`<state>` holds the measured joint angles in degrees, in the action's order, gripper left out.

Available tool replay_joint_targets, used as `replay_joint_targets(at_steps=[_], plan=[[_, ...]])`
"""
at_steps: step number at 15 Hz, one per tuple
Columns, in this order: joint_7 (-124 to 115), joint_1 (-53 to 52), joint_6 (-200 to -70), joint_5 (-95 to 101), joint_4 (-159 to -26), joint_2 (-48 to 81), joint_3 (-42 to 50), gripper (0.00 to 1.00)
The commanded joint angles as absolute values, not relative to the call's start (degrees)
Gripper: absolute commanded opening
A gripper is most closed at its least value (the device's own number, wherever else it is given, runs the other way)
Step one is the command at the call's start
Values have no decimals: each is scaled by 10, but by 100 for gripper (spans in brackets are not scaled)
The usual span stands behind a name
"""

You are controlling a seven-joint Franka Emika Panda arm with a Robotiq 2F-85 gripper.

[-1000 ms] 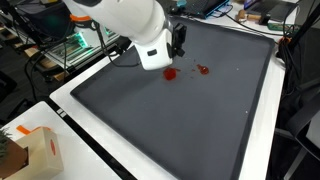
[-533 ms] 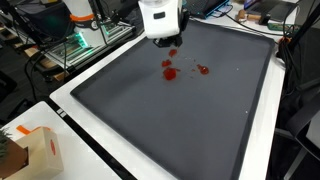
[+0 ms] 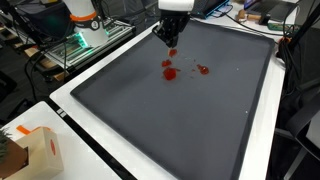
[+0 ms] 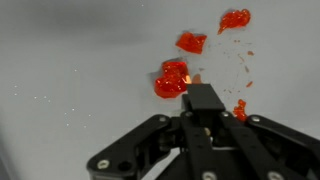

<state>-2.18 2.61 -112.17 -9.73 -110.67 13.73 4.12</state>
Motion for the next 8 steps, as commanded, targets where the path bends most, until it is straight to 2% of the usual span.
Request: replay_joint_targets(at_steps=[1,8], plan=[[-113,-2,-1132,7,-1106,140,43,3],[-254,-41,-1127,184,-1090,176,46,3]])
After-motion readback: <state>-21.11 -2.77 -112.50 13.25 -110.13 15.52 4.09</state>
